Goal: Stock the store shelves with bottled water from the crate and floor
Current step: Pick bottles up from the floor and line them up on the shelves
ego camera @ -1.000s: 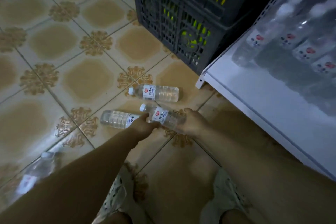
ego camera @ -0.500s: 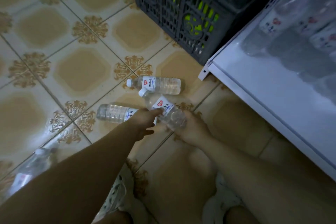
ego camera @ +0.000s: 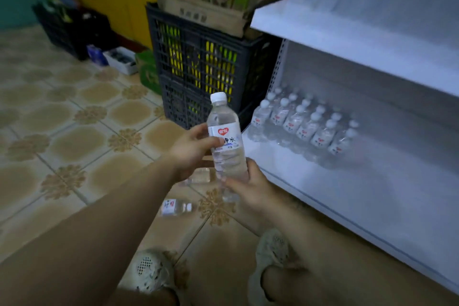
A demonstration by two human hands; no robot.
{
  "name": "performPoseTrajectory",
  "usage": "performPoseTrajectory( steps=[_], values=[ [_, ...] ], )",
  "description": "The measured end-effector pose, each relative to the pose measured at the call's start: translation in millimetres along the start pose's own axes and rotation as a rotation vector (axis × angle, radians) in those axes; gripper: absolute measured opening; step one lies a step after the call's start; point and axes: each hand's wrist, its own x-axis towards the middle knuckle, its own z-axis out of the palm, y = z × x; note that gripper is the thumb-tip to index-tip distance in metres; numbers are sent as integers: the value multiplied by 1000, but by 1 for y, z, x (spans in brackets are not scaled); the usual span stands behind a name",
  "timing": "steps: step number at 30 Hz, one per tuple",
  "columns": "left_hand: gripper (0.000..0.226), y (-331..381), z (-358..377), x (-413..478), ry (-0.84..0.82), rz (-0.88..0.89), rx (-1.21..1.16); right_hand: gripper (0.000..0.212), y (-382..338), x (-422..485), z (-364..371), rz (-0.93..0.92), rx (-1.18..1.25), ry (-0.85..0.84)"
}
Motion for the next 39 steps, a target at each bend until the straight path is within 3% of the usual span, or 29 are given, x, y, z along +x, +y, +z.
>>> performPoseTrajectory(
  steps=[5,9,14,16,19,23,29,34,39],
  values=[
    [36,74,32,-54,-72,152,72,26,-76,-53,-40,-166,-31,101],
    [36,104,62,-87,-125,234,133,42,-151,-81,-73,-284,-1,197],
    [42,117,89,-111,-218,275,107,2,-195,-116,-101,-404,-61,219],
    [48,113,95,-116,-322,222,166,11,-198,-124,-111,-441,-40,304],
    [57,97,111,-120,-431,145,286,6,-197,-132,-128,-467,-13,416],
    [57,89,133,-114,-478,134,211,19,-182,-135,-146,-463,8,484],
    [38,47,140,-88,-510,52,265,29,-121,-121,-162,-203,69,320],
    [55,0,137,-45,-493,-92,298,54,-69,-81,-164,-59,55,243],
    [57,-31,134,32,-513,-124,336,62,-31,-11,-172,-1,100,276]
  ],
)
